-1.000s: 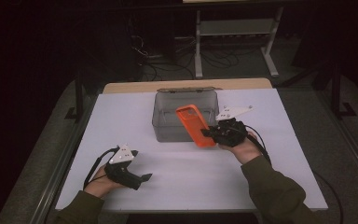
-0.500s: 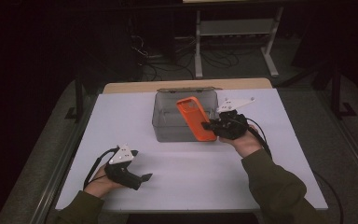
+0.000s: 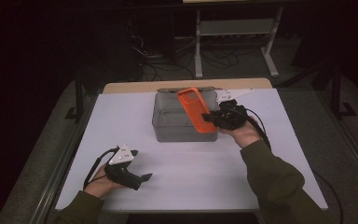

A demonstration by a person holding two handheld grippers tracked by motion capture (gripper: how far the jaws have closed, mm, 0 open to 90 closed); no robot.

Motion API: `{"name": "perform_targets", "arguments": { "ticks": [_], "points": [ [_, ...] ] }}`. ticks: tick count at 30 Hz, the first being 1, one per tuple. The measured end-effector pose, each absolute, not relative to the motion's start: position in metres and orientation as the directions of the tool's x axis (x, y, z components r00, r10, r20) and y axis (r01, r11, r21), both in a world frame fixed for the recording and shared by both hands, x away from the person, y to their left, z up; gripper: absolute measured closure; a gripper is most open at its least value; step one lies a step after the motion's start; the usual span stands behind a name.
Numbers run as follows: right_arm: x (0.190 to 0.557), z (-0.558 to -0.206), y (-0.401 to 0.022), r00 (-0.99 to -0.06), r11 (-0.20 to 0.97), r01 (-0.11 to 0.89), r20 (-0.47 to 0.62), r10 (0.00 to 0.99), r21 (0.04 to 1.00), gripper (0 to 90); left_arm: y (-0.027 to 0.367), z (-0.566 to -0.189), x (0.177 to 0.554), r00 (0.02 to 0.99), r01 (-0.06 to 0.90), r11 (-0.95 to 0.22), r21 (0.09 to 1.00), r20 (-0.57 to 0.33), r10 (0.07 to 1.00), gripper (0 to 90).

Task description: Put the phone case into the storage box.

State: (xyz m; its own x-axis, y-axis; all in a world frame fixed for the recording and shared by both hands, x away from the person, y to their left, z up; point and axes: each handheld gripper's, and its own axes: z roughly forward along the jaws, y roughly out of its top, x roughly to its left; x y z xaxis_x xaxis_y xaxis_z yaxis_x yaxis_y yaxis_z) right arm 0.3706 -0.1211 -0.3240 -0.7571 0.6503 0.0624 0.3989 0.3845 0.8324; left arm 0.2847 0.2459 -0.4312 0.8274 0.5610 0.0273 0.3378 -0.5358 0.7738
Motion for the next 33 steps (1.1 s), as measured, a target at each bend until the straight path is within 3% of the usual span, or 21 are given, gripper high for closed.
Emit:
{"name": "perform_targets", "arguments": {
  "ticks": [33],
  "points": [
    [0.411, -0.31, -0.112, -0.71, 0.411, 0.458, 0.046, 0.703, 0.788, 82.0, 0.246, -0.431, 0.284, 0.83, 0.341, -0.535, 0.773, 0.019, 0.557, 0.0]
  ]
}}
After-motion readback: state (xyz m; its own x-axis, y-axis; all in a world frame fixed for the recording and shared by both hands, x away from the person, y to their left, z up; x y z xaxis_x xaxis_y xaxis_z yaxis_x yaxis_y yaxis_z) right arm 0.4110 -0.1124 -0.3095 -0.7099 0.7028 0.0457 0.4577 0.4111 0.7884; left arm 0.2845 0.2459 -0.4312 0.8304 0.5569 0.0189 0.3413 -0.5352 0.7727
